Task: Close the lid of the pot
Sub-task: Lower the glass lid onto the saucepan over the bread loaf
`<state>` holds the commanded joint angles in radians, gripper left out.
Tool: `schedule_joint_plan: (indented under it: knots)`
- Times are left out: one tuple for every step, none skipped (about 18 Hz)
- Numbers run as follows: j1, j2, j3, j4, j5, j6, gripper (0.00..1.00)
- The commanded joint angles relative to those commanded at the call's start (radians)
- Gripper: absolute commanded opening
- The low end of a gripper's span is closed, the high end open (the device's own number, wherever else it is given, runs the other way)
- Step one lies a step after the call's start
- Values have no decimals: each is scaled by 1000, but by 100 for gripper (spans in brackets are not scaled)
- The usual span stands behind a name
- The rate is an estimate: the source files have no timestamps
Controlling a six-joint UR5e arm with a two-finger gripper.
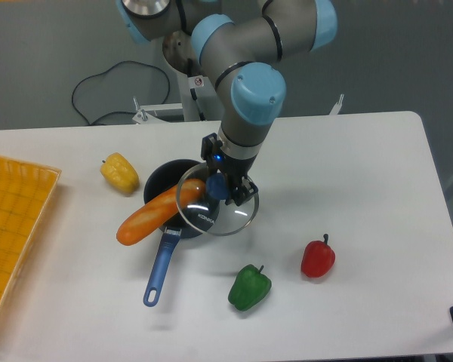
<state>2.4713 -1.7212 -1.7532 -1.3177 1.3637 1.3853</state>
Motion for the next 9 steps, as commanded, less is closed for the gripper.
schedule_joint_plan:
  knots:
    - [-8, 9, -12, 2, 0, -14, 49]
    - [-14, 12, -23, 8, -2, -28, 49]
    - [-23, 21, -35, 23, -5, -44, 49]
    - [-38, 26, -46, 38, -11, -69, 49]
    - [-55, 26, -55, 55, -12, -101, 49]
    - [-70, 26, -60, 70, -11, -126, 48]
    - [-77, 25, -61, 81, -9, -135, 48]
    - [-78, 25, -65, 83, -9, -137, 48]
    - [-78, 25, -66, 83, -11, -137, 48]
